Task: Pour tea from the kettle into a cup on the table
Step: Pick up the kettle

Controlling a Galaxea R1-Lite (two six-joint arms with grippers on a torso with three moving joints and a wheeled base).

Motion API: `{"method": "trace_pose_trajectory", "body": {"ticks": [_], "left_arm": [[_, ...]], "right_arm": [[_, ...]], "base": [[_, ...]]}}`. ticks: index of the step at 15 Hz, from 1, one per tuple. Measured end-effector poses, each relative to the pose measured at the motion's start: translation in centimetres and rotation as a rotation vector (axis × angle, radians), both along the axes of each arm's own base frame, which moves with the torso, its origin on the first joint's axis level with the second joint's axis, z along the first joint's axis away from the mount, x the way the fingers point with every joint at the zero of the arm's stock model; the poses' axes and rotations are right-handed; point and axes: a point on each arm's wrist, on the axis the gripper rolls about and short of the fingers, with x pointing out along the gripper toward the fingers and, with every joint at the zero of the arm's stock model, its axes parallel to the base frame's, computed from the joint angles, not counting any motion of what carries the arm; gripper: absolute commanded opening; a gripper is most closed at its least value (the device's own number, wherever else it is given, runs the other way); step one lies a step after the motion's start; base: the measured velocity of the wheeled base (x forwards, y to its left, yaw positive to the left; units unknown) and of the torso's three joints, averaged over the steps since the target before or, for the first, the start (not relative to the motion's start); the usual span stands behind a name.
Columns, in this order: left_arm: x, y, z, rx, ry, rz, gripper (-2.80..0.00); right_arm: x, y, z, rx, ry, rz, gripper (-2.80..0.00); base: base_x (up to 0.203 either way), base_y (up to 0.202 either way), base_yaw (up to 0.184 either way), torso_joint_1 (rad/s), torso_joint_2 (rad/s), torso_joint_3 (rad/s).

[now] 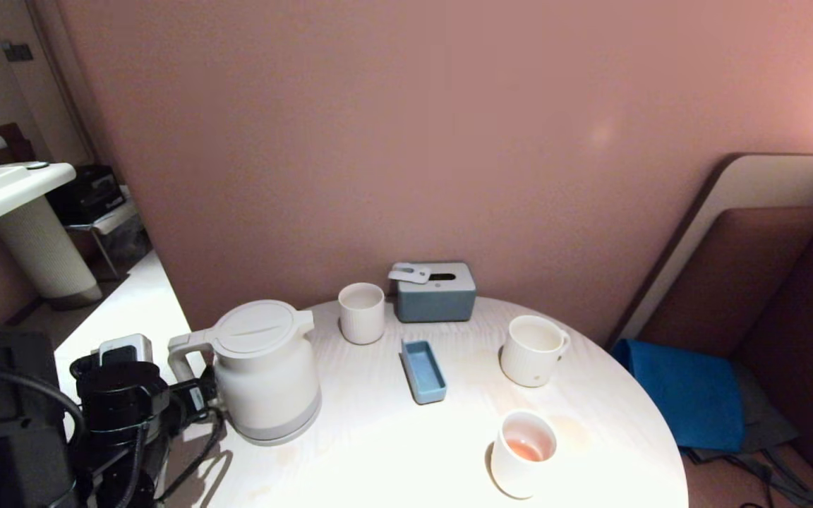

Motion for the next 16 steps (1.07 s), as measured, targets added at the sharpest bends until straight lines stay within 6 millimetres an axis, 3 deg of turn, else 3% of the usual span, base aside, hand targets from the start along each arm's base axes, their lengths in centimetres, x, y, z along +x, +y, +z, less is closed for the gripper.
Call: {"method": "trace_pose_trajectory", "body": {"ticks": [4,11,16], "left_arm": [[0.5,0.4,-0.7,-0.001,0.027,-0.016,0.00],[0.9,0.6,0.9,-0.037,-0.048,-0.072,0.00],[1.5,1.6,0.9,-0.045,-0.054,-0.073,0.00]], "right_arm": [[0.0,0.0,0.0,0.000,0.000,0.000,-2.80],[0.0,0.0,0.0,0.000,0.000,0.000,-2.80],[0.0,0.0,0.0,0.000,0.000,0.000,-2.80]], "base": [[0.000,0.000,0.000,0.000,0.00,0.000],[0.000,0.000,0.000,0.000,0.00,0.000],[0.000,0.000,0.000,0.000,0.00,0.000]]}}
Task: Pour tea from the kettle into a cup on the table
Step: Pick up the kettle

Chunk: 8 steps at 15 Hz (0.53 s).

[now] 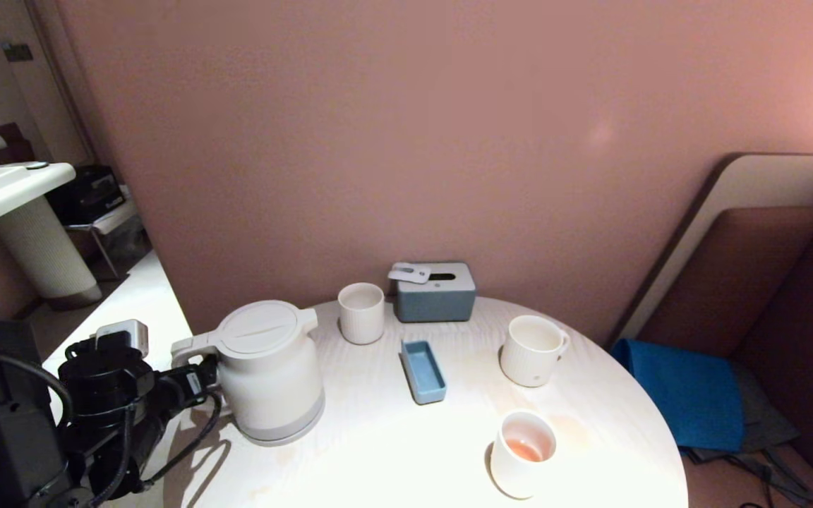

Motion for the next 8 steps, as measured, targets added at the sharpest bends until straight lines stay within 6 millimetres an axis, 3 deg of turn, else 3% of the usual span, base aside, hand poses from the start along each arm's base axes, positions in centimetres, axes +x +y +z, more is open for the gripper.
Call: {"method": "trace_pose_trajectory", "body": {"ticks": [8], "left_arm": [[1.14,0.93,-0.34,0.011,-0.002,0.010,0.00]], "right_arm": [[0.00,0.00,0.00,0.000,0.000,0.000,-2.80]], "base": [[0.000,0.000,0.000,0.000,0.00,0.000]]}}
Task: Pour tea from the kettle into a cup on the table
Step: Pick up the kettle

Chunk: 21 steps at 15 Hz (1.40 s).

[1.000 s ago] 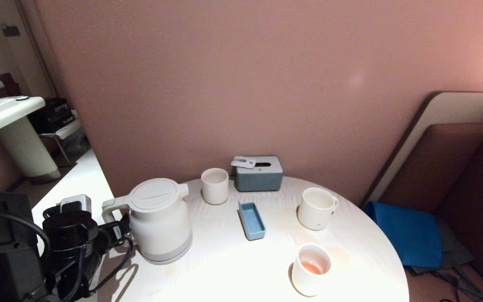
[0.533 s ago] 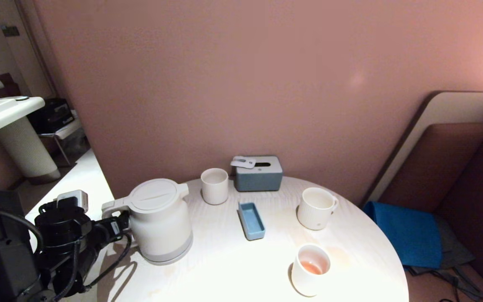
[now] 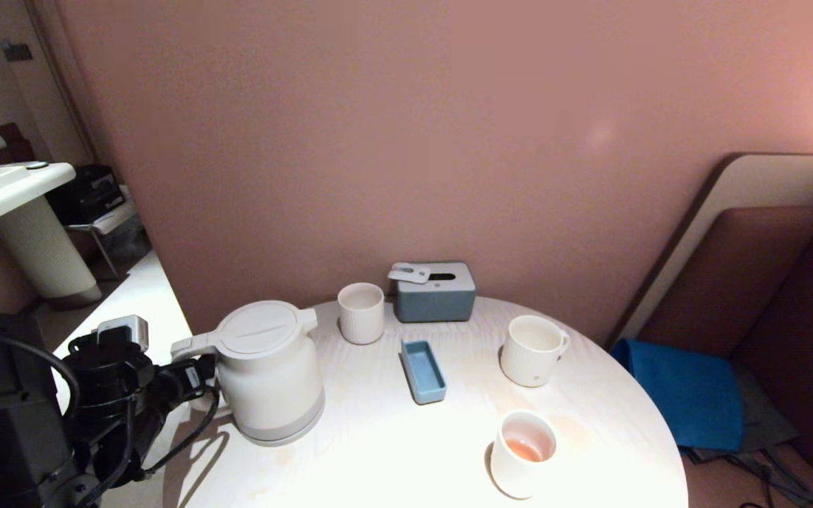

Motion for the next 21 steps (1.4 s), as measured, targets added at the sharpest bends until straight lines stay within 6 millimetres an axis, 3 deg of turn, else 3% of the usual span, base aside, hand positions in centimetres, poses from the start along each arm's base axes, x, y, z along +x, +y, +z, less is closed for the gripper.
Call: {"method": "trace_pose_trajectory", "body": {"ticks": [17,18,21], "left_arm": [[0.32,-0.05,0.52,0.019,-0.021,-0.007,0.00],[0.32,-0.05,0.54,0.019,-0.021,-0.007,-2.80],[0.20,-0.06,0.44,0.045,-0.009,-0.016,-2.80]], "right_arm": [[0.00,0.00,0.00,0.000,0.000,0.000,-2.80],[0.00,0.00,0.00,0.001,0.000,0.000,-2.80],[0.00,0.00,0.00,0.000,0.000,0.000,-2.80]], "base": [[0.000,0.000,0.000,0.000,0.00,0.000],[0.000,0.000,0.000,0.000,0.00,0.000],[0.000,0.000,0.000,0.000,0.00,0.000]]}}
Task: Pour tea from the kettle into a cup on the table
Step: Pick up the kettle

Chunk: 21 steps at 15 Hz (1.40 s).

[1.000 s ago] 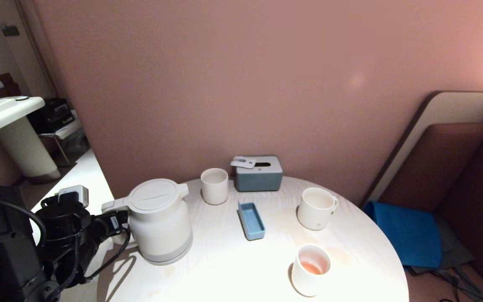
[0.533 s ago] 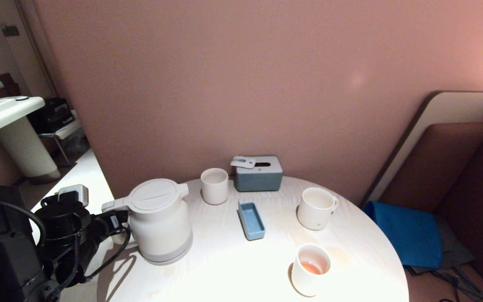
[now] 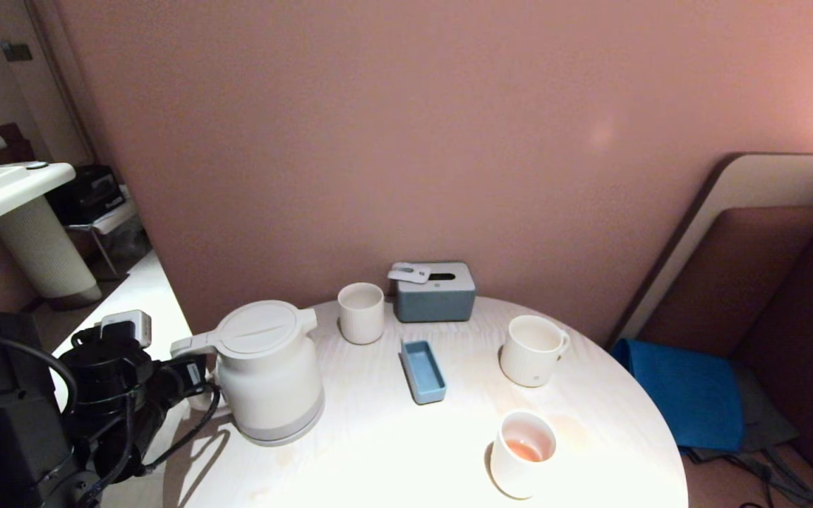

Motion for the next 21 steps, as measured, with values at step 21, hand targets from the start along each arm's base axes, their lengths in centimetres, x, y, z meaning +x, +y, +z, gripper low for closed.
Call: {"method": "trace_pose_trajectory", "body": {"ticks": [21], "left_arm": [[1.6,-1.0,0.2,-0.009,-0.038,-0.097,-2.80]], "right_arm": [[0.0,0.0,0.0,0.000,0.000,-0.001,-2.80]], "base": [[0.000,0.000,0.000,0.000,0.00,0.000]]}}
